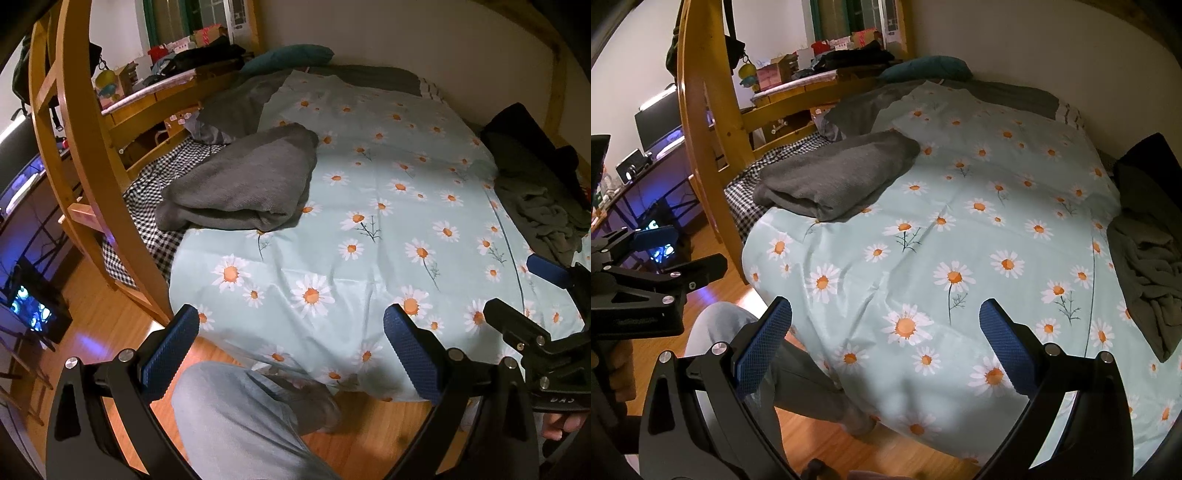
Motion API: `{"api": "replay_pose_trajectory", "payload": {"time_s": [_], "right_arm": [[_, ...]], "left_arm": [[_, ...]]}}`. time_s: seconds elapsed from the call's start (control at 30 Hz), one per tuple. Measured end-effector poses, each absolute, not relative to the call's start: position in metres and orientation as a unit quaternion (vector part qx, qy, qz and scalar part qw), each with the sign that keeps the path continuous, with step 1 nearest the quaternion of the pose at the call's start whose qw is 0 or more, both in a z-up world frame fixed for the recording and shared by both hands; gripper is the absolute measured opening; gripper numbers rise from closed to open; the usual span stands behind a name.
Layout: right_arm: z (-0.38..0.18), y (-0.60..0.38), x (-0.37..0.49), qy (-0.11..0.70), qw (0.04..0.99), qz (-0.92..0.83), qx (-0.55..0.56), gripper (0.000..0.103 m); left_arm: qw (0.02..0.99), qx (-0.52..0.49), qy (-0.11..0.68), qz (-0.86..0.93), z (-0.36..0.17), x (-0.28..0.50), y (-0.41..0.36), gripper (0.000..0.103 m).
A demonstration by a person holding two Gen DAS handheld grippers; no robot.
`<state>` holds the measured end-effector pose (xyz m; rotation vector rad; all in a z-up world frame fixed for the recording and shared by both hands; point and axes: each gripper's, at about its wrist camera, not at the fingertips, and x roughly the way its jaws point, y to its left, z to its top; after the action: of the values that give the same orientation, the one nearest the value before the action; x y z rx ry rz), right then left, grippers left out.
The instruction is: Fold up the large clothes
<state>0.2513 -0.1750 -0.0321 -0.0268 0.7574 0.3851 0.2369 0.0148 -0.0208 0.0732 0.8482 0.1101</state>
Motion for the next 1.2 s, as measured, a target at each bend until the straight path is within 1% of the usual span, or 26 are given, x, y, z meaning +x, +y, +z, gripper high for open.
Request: {"api": "replay_pose_trajectory", "payload": {"time_s": [0.57,1.07,1.2], "right_arm": [[-0.031,-0.176,0.251,0.363,0.914,0.182,-0.010,0.100],[-0.032,-0.175,0.249,0.363,0.914,0.182,-0.010,0.100],[-0.032,-0.175,0.250,0.363,0.913,0.183,-0.011,0.100]], "left_arm": [[0.905,0.050,0.416,0.077,-0.021,0.237,0.016,0.098],[0.899,0.034,0.431,0.076,-0.025,0.239,0.021,0.098],[0.896,0.073,0.422,0.117,-0.028,0.236,0.014,0.098]]}}
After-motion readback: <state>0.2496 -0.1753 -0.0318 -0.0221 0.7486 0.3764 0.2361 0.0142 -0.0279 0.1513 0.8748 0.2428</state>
